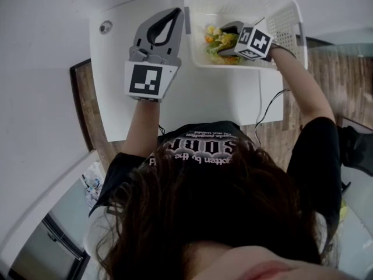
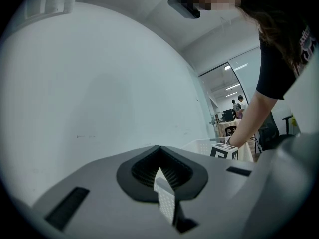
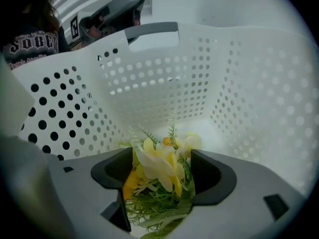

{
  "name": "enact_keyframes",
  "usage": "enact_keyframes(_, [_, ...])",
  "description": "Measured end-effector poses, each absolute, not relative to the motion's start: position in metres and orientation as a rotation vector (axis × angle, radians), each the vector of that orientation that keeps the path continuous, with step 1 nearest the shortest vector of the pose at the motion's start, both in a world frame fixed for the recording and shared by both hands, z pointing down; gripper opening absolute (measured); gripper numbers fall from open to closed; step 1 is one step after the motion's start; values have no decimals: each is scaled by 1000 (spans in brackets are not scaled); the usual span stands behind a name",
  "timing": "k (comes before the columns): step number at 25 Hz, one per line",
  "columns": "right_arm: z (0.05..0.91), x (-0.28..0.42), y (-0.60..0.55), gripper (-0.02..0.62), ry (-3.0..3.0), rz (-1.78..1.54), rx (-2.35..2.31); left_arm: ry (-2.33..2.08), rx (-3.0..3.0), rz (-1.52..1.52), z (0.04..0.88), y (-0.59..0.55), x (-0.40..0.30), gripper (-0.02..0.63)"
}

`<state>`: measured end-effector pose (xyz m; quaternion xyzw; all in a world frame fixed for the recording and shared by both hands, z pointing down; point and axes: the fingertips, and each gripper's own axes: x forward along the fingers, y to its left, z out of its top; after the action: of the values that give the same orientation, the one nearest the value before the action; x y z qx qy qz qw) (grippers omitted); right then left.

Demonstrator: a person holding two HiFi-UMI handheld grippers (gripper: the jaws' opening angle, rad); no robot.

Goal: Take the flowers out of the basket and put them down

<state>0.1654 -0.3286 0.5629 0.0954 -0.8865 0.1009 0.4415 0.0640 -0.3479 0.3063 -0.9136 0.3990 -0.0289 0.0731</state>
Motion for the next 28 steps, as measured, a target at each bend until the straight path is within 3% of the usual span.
enact_keyframes(4, [572,167,-324,360,-2163,271,209,1202,-2741,-93,307,-348,63,-2])
enact_keyframes(11, [574,167,-319,301,-2162,257,155,1203,-2739,-93,307,-350,61,0])
enact_keyframes(22, [567,168,-325,54,-2146,205,187,1193,-2754,-79,306,-348,63,0])
enact_keyframes(28, [562,168,-328,43,-2141,178,206,1189,-2753,-75,305,-346,62,0])
